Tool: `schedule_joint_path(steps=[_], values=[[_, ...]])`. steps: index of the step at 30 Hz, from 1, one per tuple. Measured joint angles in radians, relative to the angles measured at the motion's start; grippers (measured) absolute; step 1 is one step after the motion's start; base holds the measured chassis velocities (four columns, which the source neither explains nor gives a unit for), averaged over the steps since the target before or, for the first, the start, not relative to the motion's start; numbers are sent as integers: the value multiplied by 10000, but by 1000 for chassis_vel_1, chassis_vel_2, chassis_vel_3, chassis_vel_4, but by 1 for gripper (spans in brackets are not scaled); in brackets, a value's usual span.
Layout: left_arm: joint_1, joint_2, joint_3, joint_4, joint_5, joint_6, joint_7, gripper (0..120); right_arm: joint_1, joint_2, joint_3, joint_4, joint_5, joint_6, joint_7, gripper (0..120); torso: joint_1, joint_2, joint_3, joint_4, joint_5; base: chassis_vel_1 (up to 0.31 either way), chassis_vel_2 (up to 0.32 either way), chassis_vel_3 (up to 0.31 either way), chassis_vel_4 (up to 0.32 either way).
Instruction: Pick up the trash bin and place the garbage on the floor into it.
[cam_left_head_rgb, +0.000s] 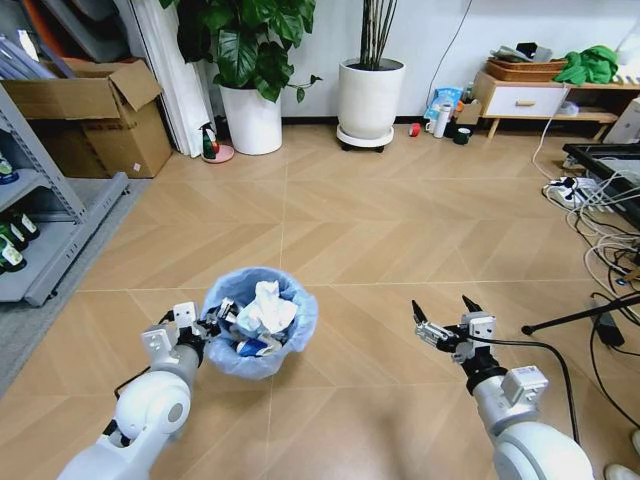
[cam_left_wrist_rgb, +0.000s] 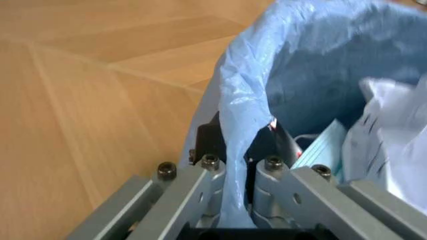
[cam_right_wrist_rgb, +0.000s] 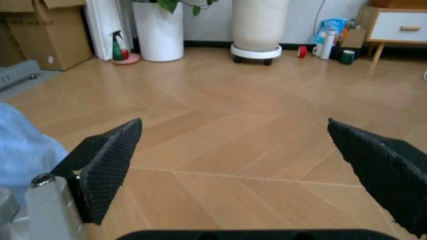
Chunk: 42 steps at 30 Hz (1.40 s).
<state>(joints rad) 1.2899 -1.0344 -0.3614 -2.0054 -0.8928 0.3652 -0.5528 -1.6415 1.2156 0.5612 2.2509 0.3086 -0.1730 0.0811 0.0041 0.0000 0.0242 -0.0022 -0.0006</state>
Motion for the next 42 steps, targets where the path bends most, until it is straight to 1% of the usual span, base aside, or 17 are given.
schedule_joint_path(steps=[3, 4, 5, 8, 12, 14, 16, 21, 24, 30, 34, 36, 37, 38, 40, 41, 42], values=[[-87, -219, -58, 246, -153, -1, -479, 0, -67, -6, 41, -2, 1, 4, 9, 100, -1, 0, -2, -1, -2, 0, 0, 0, 0], [-176, -334, -58, 367, -366, 0, -766, 0, -113, -35, 93, -2, 12, 8, 12, 100, -2, 0, -2, -1, 1, 0, 0, 0, 0], [-176, -334, -58, 367, -366, 0, -766, 0, -113, -35, 93, -2, 12, 8, 12, 100, -2, 0, -2, -1, 1, 0, 0, 0, 0], [-391, -597, 0, 666, -1030, 30, -1455, 0, -211, -103, 239, 7, 26, 54, 13, 100, -2, 0, -3, -1, 0, 0, 0, 0, 0], [-493, -743, 5, 955, -1243, 22, -1769, 0, -309, -156, 331, 27, 48, 119, 2, 100, -2, 0, -2, -2, -1, 0, 0, 0, 0], [-517, -772, -2, 1041, -1243, 6, -1798, 0, -333, -164, 358, 27, 51, 145, -11, 100, -2, 0, -2, -1, -2, 0, 0, 0, 0], [-593, -813, -84, 1399, -992, -113, -1775, 0, -388, -182, 419, 7, 58, 217, -47, 100, -2, 0, -3, -2, 0, 0, 0, 0, 0], [-627, -841, -295, 1739, -845, -168, -1696, 0, -435, -216, 457, -12, 76, 277, -83, 100, -2, 0, -2, -1, -2, 0, 0, 0, 0], [-584, -856, -541, 2030, -770, -171, -1450, 0, -443, -279, 462, -42, 108, 366, -155, 100, -2, 0, -3, -1, 0, 0, 0, 0, 0], [-551, -906, -696, 2170, -889, -114, -1384, 0, -382, -322, 441, -42, 169, 394, -167, 100, -3, 0, -3, 0, 3, 0, 0, 0, 0], [-570, -943, -681, 2140, -1100, 0, -1367, 0, -375, -349, 430, -41, 170, 406, -168, 100, -3, 1, -3, -1, -3, 0, 0, 0, 0], [-584, -949, -665, 2124, -1133, 14, -1383, 1, -384, -349, 435, -42, 170, 410, -167, 100, -3, 0, -3, -1, -1, 0, 0, 0, 0], [-595, -951, -649, 2099, -1174, 28, -1401, 5, -393, -347, 446, -42, 167, 419, -167, 100, -3, 0, -3, -1, -2, 0, 0, 0, 0], [-602, -954, -626, 2080, -1200, 32, -1435, 11, -413, -335, 459, -42, 160, 432, -168, 100, -3, 0, -3, -2, -3, 0, 0, 0, 0], [-602, -954, -626, 2080, -1200, 32, -1435, 11, -413, -335, 459, -42, 160, 432, -168, 100, -3, 0, -3, -2, -3, 0, 0, 0, 0], [-604, -960, -602, 2058, -1212, 30, -1470, 18, -444, -315, 468, -46, 154, 442, -173, 100, -3, 0, -3, -2, -2, 0, 0, 0, 0], [-604, -960, -594, 2047, -1216, 27, -1482, 22, -455, -306, 472, -51, 152, 446, -181, 100, -3, 0, -3, -2, -1, 0, 0, 0, 0]])
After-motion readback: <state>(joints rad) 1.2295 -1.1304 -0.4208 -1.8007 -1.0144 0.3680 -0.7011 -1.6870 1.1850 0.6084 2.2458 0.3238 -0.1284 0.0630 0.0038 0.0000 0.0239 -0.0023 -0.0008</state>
